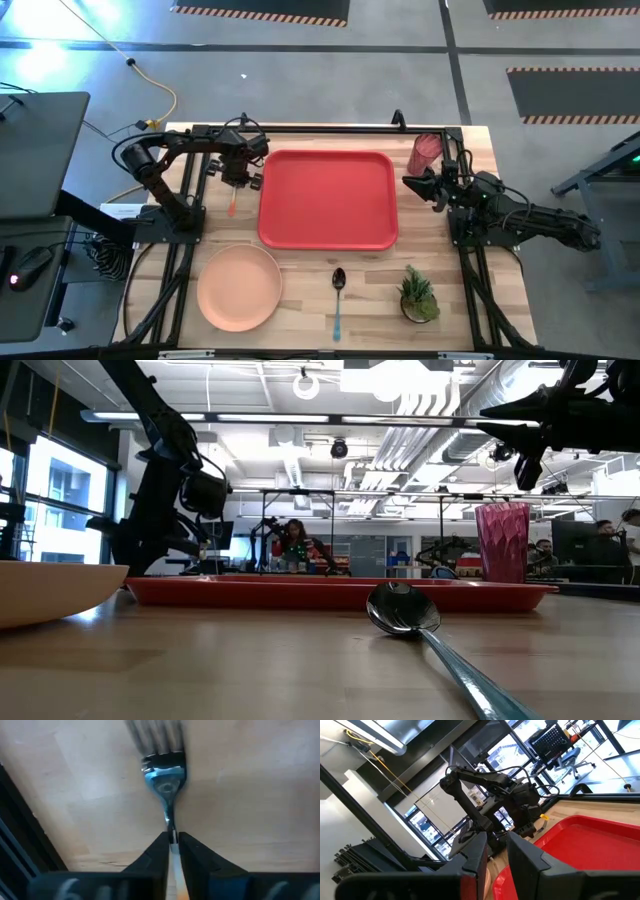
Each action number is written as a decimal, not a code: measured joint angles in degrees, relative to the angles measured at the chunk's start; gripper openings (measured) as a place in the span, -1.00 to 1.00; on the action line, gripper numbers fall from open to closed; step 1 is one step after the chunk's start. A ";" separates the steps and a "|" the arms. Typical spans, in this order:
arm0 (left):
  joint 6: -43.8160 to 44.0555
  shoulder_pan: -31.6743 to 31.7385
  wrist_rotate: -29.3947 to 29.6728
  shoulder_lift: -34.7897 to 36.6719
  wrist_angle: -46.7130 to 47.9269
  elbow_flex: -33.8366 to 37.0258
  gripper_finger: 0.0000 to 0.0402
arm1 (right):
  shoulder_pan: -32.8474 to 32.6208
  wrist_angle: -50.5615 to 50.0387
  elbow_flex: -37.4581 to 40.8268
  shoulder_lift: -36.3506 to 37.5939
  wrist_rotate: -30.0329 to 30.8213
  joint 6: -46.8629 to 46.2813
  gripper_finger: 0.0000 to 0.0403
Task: Pick and place plate/cup/fork/spoon on tray
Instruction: Put the fork on the tray
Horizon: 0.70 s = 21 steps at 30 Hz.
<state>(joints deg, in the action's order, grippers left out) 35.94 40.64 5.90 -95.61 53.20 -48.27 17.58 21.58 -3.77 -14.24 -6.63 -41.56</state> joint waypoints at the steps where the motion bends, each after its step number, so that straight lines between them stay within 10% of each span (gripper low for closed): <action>1: -0.13 -0.01 -0.06 0.00 -0.01 0.00 -0.92 | 0.00 0.01 0.00 0.00 0.00 0.01 -0.67; 21: -0.16 -0.26 -4.00 8.63 -0.13 0.22 -0.96 | 0.00 0.00 0.00 0.00 0.04 2.05 -0.67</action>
<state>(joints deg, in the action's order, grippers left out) 35.78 40.38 1.90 -86.98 53.07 -48.05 17.58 21.58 -3.77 -14.24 -6.59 -39.51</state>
